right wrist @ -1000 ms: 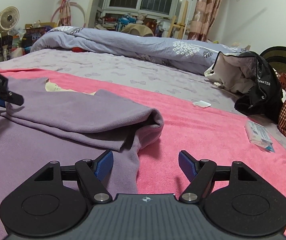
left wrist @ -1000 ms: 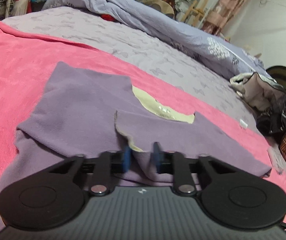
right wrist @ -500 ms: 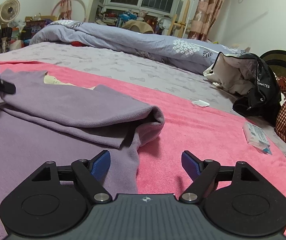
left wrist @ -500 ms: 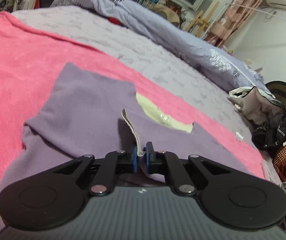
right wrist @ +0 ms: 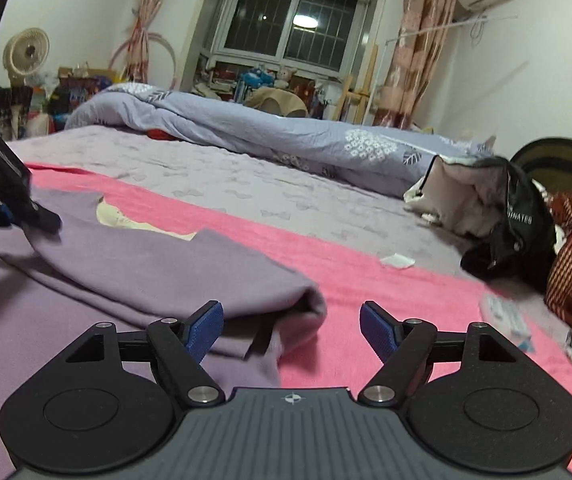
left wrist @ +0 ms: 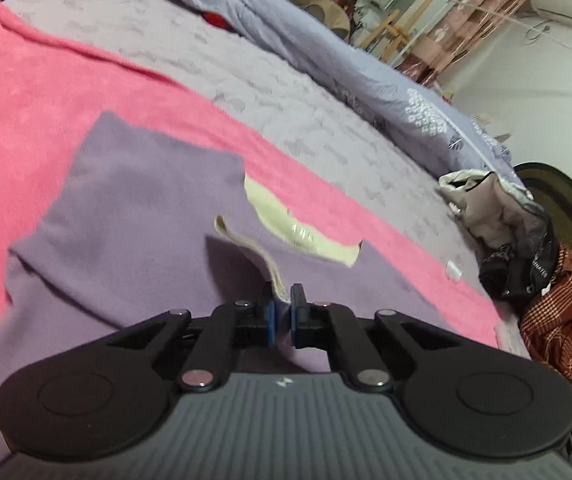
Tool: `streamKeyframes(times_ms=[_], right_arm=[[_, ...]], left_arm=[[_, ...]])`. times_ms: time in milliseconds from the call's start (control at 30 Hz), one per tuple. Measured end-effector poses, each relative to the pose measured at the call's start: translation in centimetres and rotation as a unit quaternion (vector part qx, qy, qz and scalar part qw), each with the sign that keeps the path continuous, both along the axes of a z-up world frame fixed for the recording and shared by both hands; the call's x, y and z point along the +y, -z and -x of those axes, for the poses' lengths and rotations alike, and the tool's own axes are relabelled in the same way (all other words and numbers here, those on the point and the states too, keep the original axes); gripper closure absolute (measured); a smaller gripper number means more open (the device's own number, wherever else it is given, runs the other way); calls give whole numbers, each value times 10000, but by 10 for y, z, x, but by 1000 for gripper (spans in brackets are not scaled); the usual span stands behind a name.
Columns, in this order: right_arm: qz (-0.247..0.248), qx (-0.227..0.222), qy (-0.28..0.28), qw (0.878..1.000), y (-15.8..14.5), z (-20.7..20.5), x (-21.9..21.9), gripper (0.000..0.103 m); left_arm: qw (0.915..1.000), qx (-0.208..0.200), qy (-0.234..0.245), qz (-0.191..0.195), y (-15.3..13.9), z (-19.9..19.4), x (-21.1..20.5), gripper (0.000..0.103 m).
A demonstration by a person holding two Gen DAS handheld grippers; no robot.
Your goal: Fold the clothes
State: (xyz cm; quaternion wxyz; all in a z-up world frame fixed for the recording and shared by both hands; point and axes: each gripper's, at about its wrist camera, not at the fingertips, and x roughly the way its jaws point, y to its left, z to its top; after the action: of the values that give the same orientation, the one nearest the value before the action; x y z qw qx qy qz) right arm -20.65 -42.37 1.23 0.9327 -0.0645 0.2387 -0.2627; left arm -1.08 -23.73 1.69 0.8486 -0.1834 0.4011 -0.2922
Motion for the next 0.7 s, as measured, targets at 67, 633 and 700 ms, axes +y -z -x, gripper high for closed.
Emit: streamKeyframes(times_ms=[67,633,700], right_arm=[[141,180,92,9997,1,-9,-1,27],[874,1287,-356,9872,25,-36,0,67],[809,1328,-429,9869,26,-32,-1,67]], left_arm=[[9999,-88,-14,52,-7,-4,5,100],[9992,-167,-286,-203,-14,-35,45,99],[9991,-86,-297,-284,-6,-35,50,99]])
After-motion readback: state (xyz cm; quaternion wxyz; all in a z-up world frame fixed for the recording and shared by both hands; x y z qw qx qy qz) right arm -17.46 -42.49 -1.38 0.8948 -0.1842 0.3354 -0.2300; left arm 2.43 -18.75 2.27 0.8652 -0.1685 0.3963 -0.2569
